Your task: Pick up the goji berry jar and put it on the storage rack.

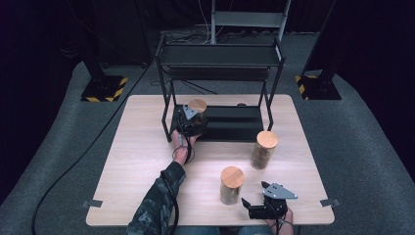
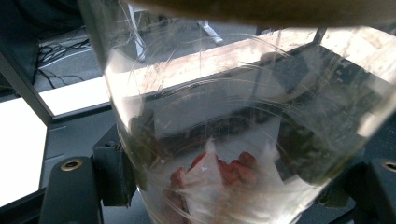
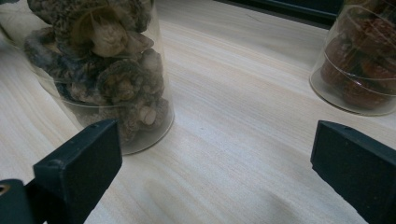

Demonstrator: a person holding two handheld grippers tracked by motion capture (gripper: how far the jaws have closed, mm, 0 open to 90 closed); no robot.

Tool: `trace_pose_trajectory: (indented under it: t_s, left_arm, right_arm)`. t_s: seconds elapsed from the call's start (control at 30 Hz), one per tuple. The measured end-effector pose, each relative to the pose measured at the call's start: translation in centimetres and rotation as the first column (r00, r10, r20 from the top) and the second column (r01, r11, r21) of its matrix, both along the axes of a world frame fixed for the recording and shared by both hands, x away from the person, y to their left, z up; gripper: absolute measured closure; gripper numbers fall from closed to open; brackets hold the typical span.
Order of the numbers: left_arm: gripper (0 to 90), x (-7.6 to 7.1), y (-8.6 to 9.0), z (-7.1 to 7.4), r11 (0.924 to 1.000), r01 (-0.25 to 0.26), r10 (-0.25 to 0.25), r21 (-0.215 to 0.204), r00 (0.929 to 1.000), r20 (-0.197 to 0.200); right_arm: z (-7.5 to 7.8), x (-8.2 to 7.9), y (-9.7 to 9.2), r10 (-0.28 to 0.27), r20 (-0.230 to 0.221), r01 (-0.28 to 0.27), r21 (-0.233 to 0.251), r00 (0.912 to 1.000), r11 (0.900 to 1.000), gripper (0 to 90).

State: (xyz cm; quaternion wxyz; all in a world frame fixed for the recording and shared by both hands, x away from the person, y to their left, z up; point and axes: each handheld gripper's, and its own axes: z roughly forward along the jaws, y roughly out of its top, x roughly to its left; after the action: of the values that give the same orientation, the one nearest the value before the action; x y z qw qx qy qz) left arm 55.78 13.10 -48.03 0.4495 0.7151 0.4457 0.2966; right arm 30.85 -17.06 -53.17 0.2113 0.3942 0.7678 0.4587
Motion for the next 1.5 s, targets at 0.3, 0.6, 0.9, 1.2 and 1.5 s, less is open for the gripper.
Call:
trace_pose_trajectory:
  t_s: [0.3,0.6,0.9,1.2,1.5]
  left_arm:
    - [24.5,0.2,0.3,-0.3,0.9993,0.0,-0.001,-0.037,0.9998,-0.022]
    - [24.5,0.5,0.4,-0.3,0.999,0.01,-0.011,-0.044,0.9995,-0.031]
    - [24.5,0.7,0.2,-0.2,0.9991,0.004,-0.006,-0.043,0.9994,-0.034]
    - [24.5,1.0,0.2,-0.2,0.9991,-0.003,0.002,-0.043,0.9994,-0.035]
    - [24.5,1.2,0.2,-0.2,0.9994,-0.007,0.006,-0.035,0.9993,-0.036]
  right_arm:
    - [0.0,0.0,0.0,0.0,0.002,0.0,0.0,1.0,1.0,1.2]
    - [0.0,0.0,0.0,-0.001,0.003,0.001,-0.001,1.0,1.0,1.2]
    - [0.0,0.0,0.0,0.0,0.005,0.0,0.002,1.0,1.0,1.1]
    - [0.0,0.0,0.0,0.0,0.005,0.0,0.002,1.0,1.0,1.1]
    - [0.0,0.0,0.0,0.0,0.004,0.0,0.002,1.0,1.0,1.1]
